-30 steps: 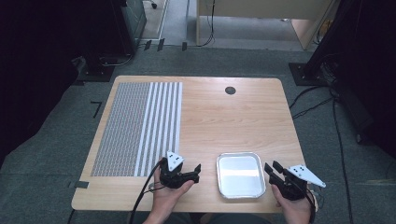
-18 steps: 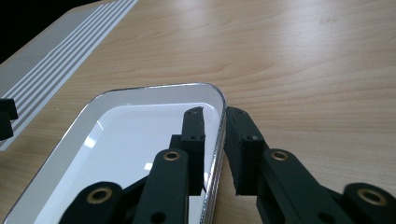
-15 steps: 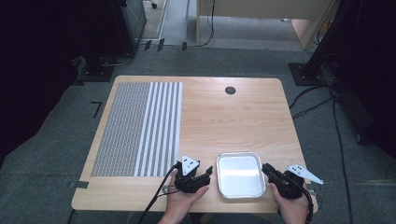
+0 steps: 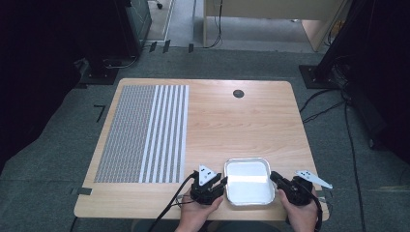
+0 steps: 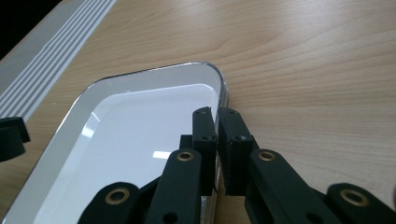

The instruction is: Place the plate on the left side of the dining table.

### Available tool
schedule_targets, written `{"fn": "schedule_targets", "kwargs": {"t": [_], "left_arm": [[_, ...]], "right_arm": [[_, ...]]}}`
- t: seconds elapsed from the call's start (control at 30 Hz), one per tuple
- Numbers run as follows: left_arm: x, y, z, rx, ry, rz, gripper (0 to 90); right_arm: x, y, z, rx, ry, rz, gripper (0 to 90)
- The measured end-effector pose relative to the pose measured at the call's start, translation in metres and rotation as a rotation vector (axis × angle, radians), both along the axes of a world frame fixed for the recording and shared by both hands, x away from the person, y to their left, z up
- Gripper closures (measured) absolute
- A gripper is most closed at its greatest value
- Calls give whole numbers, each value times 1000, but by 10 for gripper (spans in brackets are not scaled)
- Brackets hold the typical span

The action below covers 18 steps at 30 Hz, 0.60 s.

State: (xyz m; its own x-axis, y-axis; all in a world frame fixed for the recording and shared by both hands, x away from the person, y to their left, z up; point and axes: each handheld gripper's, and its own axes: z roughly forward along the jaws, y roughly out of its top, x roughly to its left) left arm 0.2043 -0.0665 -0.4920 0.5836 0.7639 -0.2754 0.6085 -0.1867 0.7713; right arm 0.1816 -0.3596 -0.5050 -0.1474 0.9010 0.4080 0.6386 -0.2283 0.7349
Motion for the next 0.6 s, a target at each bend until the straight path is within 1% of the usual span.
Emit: {"fn": "schedule_targets", "kwargs": {"t": [0.13,0.2,0.23,0.27,0.3,0.37,0.43,0.5,0.6], "left_arm": [[-1,-4,-4,10,16,-32,738],[-2,-7,-5,13,24,-59,760],[-3,-9,-6,22,25,-69,766],[-4,-10,-6,37,13,-68,766],[-4,-10,-5,42,11,-69,768],[-3,-9,-5,34,20,-72,772],[-3,-10,-5,35,14,-73,776],[-3,-11,-5,41,11,-75,778],[-2,-11,-7,47,22,-72,772]], "right_arm": [[0,-1,-1,13,15,-5,873],[0,-1,0,34,35,-14,875],[0,-2,-1,52,46,-22,878],[0,-2,-1,52,46,-22,878],[-1,-3,-1,57,49,-24,879],[-1,-4,0,75,56,-27,884],[-2,-5,0,90,57,-35,887],[-3,-4,1,98,51,-42,888],[-6,-4,4,99,35,-46,886]]}}
